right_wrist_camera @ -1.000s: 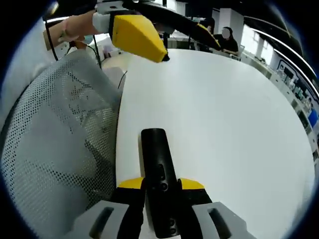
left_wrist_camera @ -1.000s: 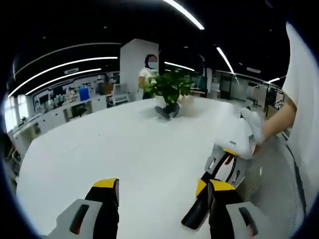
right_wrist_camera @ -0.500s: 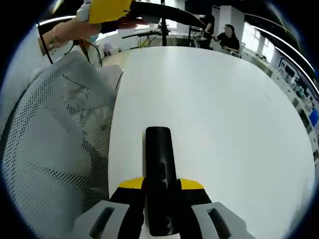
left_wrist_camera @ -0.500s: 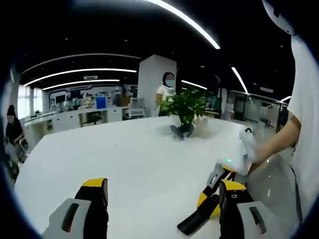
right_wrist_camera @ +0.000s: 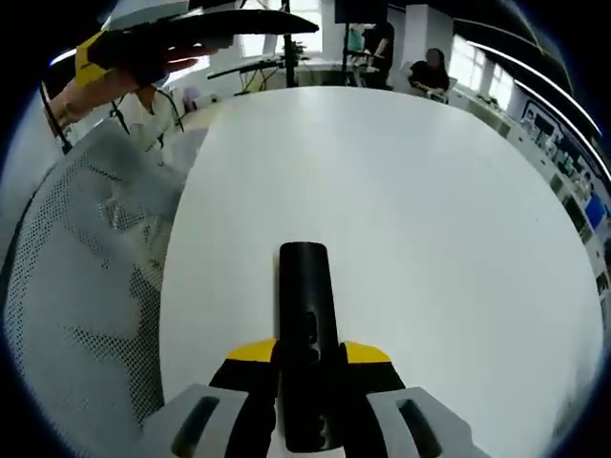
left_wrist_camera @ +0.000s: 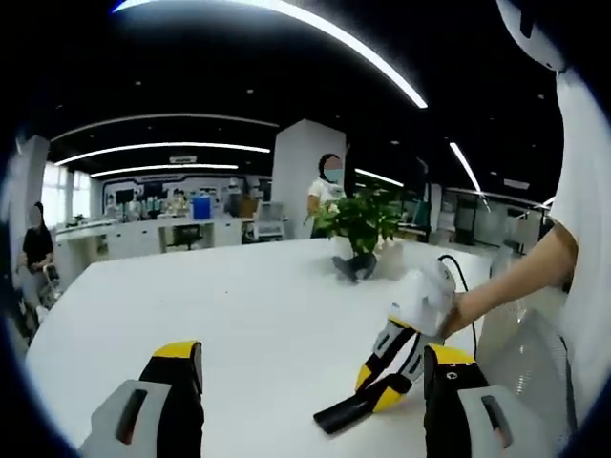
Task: Press the specified remote control buttons in sequence, fully releasing each button before pressing the next.
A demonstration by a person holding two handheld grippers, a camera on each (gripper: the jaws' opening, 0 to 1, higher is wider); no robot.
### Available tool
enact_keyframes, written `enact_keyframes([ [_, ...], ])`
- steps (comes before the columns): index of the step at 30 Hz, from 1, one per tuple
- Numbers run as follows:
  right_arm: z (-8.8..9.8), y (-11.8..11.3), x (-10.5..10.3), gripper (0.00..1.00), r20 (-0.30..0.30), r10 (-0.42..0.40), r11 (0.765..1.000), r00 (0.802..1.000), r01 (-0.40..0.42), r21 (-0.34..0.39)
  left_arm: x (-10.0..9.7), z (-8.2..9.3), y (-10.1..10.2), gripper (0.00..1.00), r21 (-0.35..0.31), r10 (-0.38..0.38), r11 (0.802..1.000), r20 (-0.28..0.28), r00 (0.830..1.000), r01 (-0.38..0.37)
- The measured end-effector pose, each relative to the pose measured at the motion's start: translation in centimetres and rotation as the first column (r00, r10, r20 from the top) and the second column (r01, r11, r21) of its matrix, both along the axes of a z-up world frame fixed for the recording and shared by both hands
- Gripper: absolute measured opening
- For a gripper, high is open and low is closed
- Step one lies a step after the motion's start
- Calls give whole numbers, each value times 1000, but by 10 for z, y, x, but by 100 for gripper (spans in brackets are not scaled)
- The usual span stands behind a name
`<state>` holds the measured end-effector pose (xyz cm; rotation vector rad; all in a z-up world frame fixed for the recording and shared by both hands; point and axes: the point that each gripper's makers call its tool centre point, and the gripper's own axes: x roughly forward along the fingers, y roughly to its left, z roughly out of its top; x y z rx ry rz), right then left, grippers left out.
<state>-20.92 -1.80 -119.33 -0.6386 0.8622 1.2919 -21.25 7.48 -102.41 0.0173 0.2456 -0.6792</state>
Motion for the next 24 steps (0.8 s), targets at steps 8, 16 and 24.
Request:
enact_keyframes([
  [8, 0, 2, 18, 21, 0, 17, 1000, 1000, -17, -12, 0, 1, 7, 100, -13, 23, 1000, 0, 1000, -23],
  [16, -1, 2, 36, 21, -11, 16, 1000, 1000, -17, -13, -2, -1, 15, 100, -22, 44, 999, -7, 999, -44],
  [24, -1, -1, 53, 21, -17, 14, 1000, 1000, -14, -24, 0, 0, 20, 100, -20, 60, 998, -2, 998, -60],
])
